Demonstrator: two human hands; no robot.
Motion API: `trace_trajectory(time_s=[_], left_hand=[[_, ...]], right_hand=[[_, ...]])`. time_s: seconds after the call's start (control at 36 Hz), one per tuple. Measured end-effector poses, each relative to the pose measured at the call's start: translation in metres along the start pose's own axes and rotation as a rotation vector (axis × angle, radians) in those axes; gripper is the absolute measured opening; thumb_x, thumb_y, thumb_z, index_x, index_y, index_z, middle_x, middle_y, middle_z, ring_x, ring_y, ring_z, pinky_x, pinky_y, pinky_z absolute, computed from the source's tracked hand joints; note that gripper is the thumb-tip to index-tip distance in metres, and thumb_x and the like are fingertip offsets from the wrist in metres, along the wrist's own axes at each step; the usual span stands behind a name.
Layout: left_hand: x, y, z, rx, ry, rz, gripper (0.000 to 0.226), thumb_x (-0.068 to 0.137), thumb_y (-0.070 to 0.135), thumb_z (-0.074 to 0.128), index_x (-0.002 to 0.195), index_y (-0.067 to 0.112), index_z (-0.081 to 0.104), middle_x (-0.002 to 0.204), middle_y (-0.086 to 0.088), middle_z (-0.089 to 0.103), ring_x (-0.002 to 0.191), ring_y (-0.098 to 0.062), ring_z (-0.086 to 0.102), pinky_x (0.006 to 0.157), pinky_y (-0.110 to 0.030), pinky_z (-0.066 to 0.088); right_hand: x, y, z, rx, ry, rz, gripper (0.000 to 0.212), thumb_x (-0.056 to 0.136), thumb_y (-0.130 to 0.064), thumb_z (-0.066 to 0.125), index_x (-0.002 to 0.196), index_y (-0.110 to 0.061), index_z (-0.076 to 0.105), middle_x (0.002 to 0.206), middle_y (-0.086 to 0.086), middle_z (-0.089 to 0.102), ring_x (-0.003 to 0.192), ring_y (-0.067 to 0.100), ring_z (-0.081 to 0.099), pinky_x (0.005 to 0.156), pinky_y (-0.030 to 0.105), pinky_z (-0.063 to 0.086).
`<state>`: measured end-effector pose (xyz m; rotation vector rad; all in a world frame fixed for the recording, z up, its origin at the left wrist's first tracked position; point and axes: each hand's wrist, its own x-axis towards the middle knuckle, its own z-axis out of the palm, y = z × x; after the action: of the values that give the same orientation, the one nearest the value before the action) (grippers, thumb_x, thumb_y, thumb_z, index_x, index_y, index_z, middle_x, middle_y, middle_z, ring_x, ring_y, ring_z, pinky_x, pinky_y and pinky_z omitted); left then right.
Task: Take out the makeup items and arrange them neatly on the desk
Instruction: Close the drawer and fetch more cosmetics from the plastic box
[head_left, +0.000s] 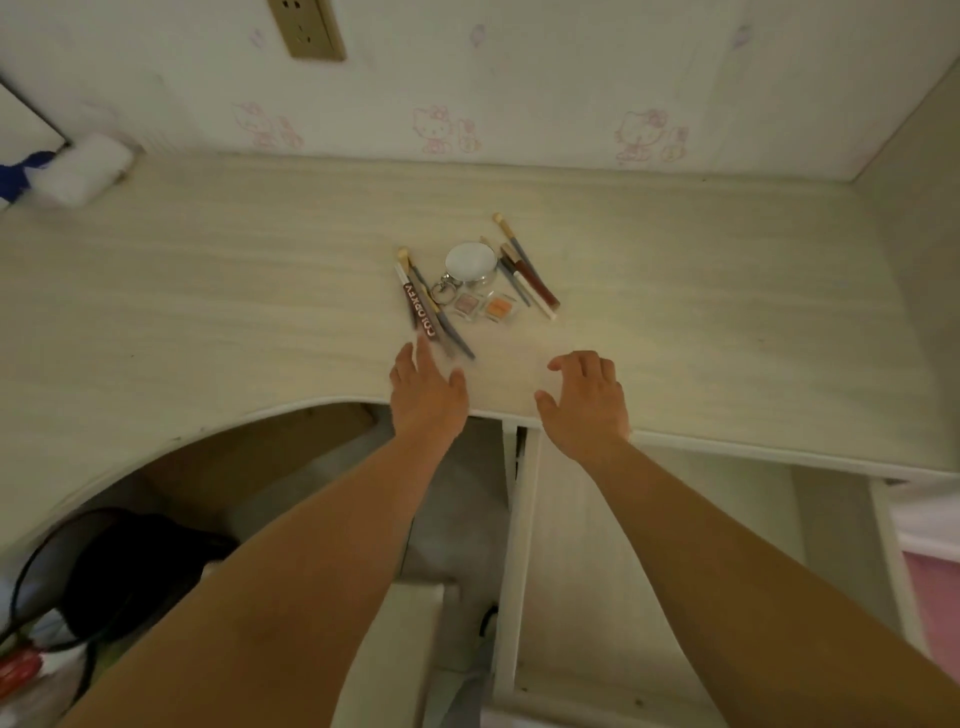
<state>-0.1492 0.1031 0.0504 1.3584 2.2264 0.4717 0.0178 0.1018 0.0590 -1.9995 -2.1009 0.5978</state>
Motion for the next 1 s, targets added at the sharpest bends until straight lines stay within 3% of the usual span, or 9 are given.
trace_trajectory(time_s=[0.14, 0.22, 0.33, 0.42, 0.58, 0.78, 0.89, 1.0], left_hand=[[-0.07, 0.005, 0.015, 0.004, 0.013, 0.132, 0.054, 0.095, 0.022, 0.048, 0.144, 0.016, 0.027, 0.148, -0.005, 0.025, 0.136, -0.024, 0.027, 0.107, -0.037, 0.033], [-0.116, 0.006, 0.033, -0.019, -0.117, 0.22, 0.036, 0.095, 0.02, 0.046, 0.131, 0.019, 0.047, 0.133, -0.004, 0.045, 0.112, -0.02, 0.053, 0.089, -0.031, 0.046], [-0.176, -0.001, 0.062, 0.074, -0.248, 0.283, 0.024, 0.095, 0.022, 0.044, 0.111, 0.028, 0.062, 0.114, 0.008, 0.062, 0.093, -0.01, 0.06, 0.079, -0.023, 0.048], [-0.211, -0.004, 0.076, 0.143, -0.325, 0.304, 0.021, 0.092, 0.019, 0.047, 0.101, 0.029, 0.062, 0.108, 0.009, 0.065, 0.09, -0.01, 0.06, 0.079, -0.025, 0.05], [-0.264, -0.013, 0.096, 0.241, -0.482, 0.355, 0.022, 0.092, 0.019, 0.048, 0.104, 0.027, 0.064, 0.109, 0.008, 0.064, 0.096, -0.014, 0.061, 0.082, -0.027, 0.05], [-0.294, -0.026, 0.113, 0.305, -0.559, 0.409, 0.021, 0.092, 0.033, 0.051, 0.103, 0.024, 0.066, 0.104, 0.006, 0.062, 0.096, -0.014, 0.059, 0.081, -0.026, 0.045], [-0.305, -0.029, 0.121, 0.408, -0.662, 0.377, 0.031, 0.088, 0.049, 0.054, 0.1, 0.023, 0.066, 0.104, 0.003, 0.061, 0.097, -0.017, 0.057, 0.083, -0.031, 0.045], [-0.315, -0.031, 0.125, 0.486, -0.693, 0.429, 0.028, 0.087, 0.046, 0.057, 0.1, 0.022, 0.064, 0.107, 0.002, 0.057, 0.099, -0.018, 0.056, 0.082, -0.03, 0.043]], right_hand=[[-0.059, 0.032, 0.002, 0.053, 0.001, 0.001, 0.039, 0.093, -0.031, 0.049, 0.129, -0.019, 0.044, 0.133, 0.002, 0.041, 0.125, 0.022, 0.034, 0.103, 0.031, 0.031], [-0.098, 0.055, 0.004, 0.056, 0.006, 0.013, 0.037, 0.092, -0.029, 0.049, 0.127, -0.019, 0.047, 0.131, 0.002, 0.043, 0.125, 0.022, 0.035, 0.102, 0.032, 0.031], [-0.147, 0.09, 0.003, 0.008, -0.014, 0.006, 0.034, 0.093, -0.028, 0.047, 0.126, -0.021, 0.048, 0.129, 0.0, 0.046, 0.122, 0.021, 0.038, 0.098, 0.031, 0.033], [-0.178, 0.116, 0.003, -0.037, -0.045, -0.019, 0.03, 0.094, -0.029, 0.044, 0.122, -0.022, 0.051, 0.125, -0.001, 0.052, 0.118, 0.02, 0.042, 0.096, 0.03, 0.035], [-0.237, 0.161, 0.009, -0.093, -0.154, -0.027, 0.028, 0.097, -0.031, 0.038, 0.12, -0.025, 0.054, 0.119, -0.004, 0.057, 0.113, 0.016, 0.045, 0.095, 0.028, 0.038], [-0.279, 0.185, 0.019, -0.038, -0.317, 0.065, 0.031, 0.098, -0.032, 0.034, 0.115, -0.022, 0.058, 0.113, 0.0, 0.057, 0.104, 0.017, 0.051, 0.087, 0.029, 0.046], [-0.294, 0.188, 0.024, 0.008, -0.384, 0.097, 0.032, 0.097, -0.033, 0.037, 0.111, -0.017, 0.062, 0.113, 0.004, 0.055, 0.106, 0.019, 0.05, 0.087, 0.031, 0.047], [-0.305, 0.192, 0.028, -0.051, -0.414, 0.046, 0.03, 0.095, -0.038, 0.044, 0.11, -0.02, 0.063, 0.116, 0.001, 0.05, 0.113, 0.018, 0.044, 0.09, 0.029, 0.045]])
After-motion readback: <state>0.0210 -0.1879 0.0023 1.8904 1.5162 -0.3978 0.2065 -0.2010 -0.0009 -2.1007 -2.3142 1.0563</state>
